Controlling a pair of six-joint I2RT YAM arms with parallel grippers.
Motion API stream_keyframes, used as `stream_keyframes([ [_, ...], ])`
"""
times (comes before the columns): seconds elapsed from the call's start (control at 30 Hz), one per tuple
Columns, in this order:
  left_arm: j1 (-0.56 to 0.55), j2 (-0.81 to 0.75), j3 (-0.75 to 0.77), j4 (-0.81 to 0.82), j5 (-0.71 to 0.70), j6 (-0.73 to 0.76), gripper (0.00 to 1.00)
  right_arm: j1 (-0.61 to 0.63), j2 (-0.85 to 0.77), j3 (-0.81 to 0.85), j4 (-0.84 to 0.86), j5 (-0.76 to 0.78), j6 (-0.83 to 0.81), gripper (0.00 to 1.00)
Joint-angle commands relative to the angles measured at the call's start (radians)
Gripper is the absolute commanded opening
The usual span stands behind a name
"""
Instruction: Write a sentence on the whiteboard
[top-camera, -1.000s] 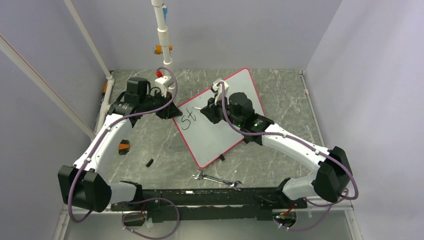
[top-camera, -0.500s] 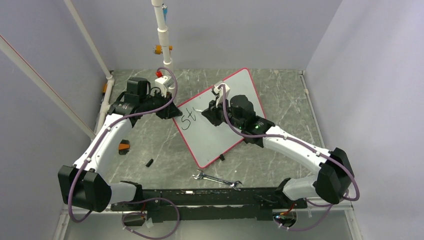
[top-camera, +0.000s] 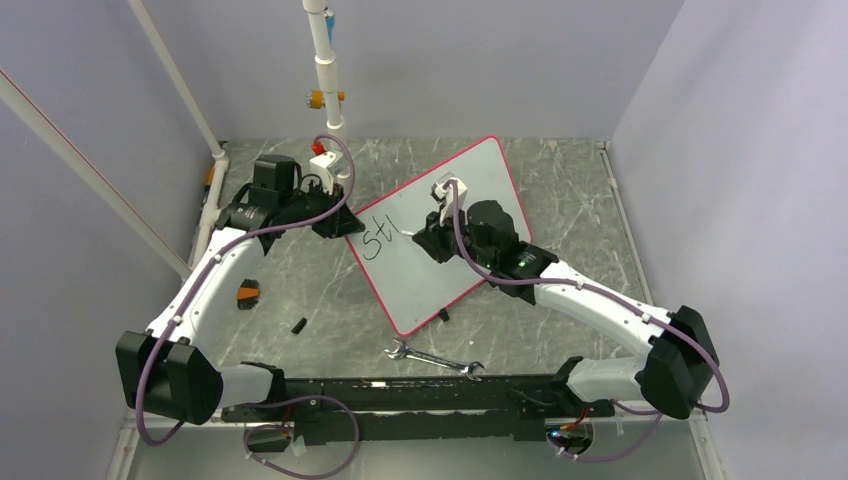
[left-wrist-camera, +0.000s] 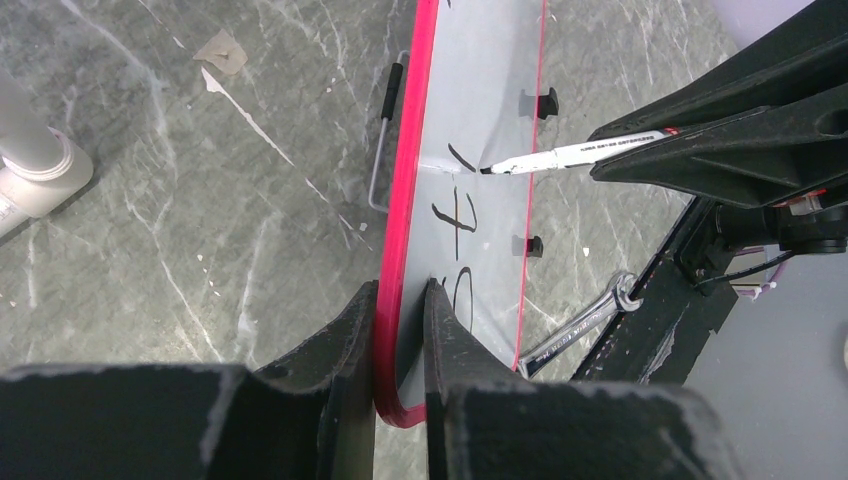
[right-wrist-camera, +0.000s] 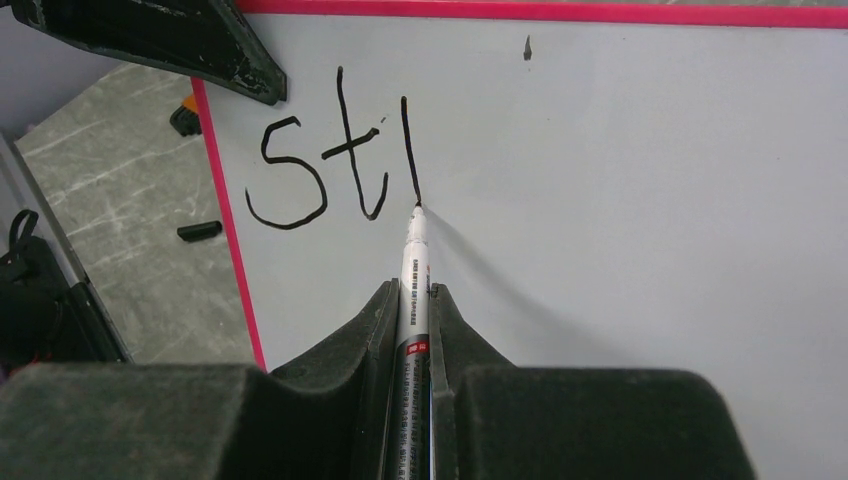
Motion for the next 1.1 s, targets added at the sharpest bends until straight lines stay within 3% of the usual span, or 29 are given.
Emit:
stream_keyframes([
  [0.0,0.001,-0.023,0.004,0.016,-0.126,0.104,0.00,-0.003,-0.028,0.001,0.005,0.008,0.006,0.00],
  [1.07,0.002,-0.028,-0.001,0.016,-0.121,0.107,0.00,-0.003,0.085,0.143,0.028,0.009,-0.017,0.00],
])
